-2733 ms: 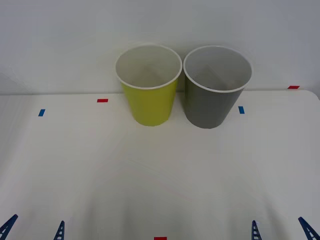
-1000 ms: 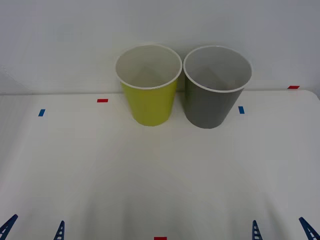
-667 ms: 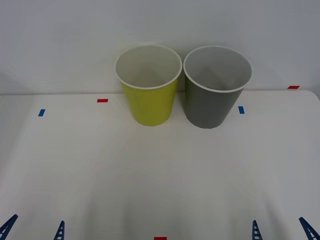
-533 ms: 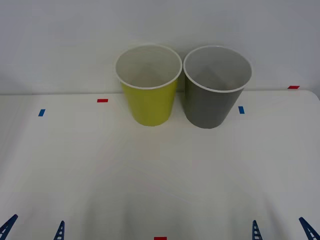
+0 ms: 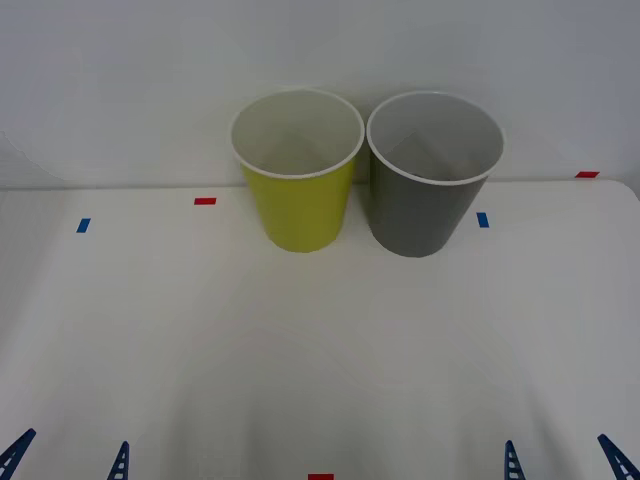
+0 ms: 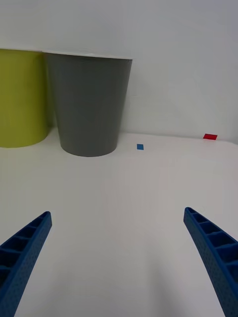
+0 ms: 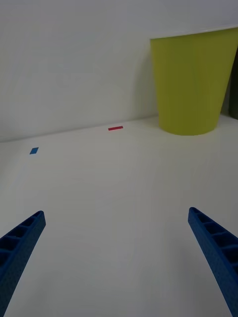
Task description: Put cans in the gray bin and PET bottles in the light green bin.
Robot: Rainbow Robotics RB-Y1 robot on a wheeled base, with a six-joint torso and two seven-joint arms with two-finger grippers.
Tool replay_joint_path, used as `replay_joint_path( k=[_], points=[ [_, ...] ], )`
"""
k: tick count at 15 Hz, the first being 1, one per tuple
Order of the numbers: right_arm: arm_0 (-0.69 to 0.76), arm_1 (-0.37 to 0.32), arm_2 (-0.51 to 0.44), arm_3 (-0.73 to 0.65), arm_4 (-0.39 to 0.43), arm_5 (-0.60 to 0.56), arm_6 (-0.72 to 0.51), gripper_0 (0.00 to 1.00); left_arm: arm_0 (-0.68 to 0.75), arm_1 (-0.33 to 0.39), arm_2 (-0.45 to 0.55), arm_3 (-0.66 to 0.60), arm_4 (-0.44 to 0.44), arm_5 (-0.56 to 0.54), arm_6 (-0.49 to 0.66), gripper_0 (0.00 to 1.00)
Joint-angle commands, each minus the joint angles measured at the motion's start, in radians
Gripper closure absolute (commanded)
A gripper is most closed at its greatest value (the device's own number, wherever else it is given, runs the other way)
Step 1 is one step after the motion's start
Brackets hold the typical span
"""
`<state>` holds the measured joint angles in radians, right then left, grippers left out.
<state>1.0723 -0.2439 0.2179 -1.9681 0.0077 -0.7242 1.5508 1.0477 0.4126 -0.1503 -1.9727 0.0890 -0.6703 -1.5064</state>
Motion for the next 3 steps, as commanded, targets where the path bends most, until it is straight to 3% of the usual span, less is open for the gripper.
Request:
replay_joint_path(
  k=[1, 3],
  points=[
    [0.0, 0.0, 0.0, 0.0, 0.0, 0.0, 0.0, 0.08, 0.0, 0.0, 0.0, 0.0, 0.0, 0.0, 0.0, 0.0],
    [0.0, 0.0, 0.0, 0.0, 0.0, 0.0, 0.0, 0.08, 0.0, 0.0, 0.0, 0.0, 0.0, 0.0, 0.0, 0.0]
  ],
)
